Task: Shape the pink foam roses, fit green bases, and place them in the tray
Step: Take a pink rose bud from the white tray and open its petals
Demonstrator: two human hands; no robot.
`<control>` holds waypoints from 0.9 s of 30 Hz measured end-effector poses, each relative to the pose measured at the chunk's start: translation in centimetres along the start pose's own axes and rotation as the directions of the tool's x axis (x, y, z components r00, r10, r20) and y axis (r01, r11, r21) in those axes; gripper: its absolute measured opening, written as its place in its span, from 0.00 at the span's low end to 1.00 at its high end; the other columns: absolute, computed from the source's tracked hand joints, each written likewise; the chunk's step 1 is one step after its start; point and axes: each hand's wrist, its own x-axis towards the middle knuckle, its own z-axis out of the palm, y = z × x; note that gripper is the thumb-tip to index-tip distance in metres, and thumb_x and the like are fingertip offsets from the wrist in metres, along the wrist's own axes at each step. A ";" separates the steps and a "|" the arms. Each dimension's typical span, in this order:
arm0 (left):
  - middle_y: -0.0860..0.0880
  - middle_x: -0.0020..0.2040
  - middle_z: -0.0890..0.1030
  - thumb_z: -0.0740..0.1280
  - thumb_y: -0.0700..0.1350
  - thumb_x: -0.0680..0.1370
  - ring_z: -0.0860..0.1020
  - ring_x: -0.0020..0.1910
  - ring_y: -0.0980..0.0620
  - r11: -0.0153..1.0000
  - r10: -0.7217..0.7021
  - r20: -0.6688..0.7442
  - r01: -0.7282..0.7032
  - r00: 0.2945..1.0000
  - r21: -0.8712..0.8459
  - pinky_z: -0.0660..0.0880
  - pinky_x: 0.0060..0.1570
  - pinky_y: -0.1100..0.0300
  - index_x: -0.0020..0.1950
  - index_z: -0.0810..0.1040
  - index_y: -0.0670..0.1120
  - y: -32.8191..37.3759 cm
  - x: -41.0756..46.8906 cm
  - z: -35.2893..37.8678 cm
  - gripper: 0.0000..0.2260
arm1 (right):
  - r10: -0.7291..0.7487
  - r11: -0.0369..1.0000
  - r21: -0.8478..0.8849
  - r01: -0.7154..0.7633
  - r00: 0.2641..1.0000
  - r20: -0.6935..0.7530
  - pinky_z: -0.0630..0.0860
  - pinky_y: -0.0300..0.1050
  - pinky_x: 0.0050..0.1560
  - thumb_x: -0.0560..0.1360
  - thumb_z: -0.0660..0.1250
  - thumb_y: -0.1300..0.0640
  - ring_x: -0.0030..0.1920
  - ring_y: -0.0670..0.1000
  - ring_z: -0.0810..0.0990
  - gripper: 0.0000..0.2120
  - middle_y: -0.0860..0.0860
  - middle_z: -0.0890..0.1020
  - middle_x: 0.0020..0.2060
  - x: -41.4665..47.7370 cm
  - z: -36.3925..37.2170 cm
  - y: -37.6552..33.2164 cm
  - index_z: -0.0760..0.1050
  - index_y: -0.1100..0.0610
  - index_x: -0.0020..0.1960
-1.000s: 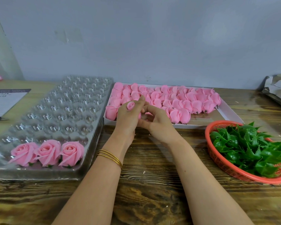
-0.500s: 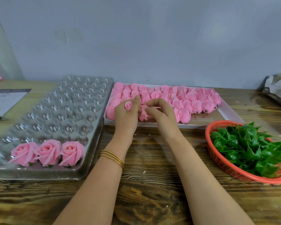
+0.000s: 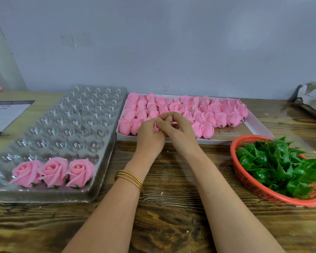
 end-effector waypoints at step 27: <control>0.42 0.41 0.84 0.62 0.46 0.83 0.83 0.44 0.42 0.995 -0.096 -0.078 0.093 0.992 -0.034 0.81 0.47 0.43 0.43 0.82 0.42 0.3 0.2 -0.2 0.14 | 0.020 0.997 0.072 -0.024 0.998 0.051 0.79 0.48 0.53 0.79 0.67 0.55 0.54 0.57 0.81 0.09 0.59 0.83 0.49 0.0 0.1 -0.1 0.79 0.62 0.52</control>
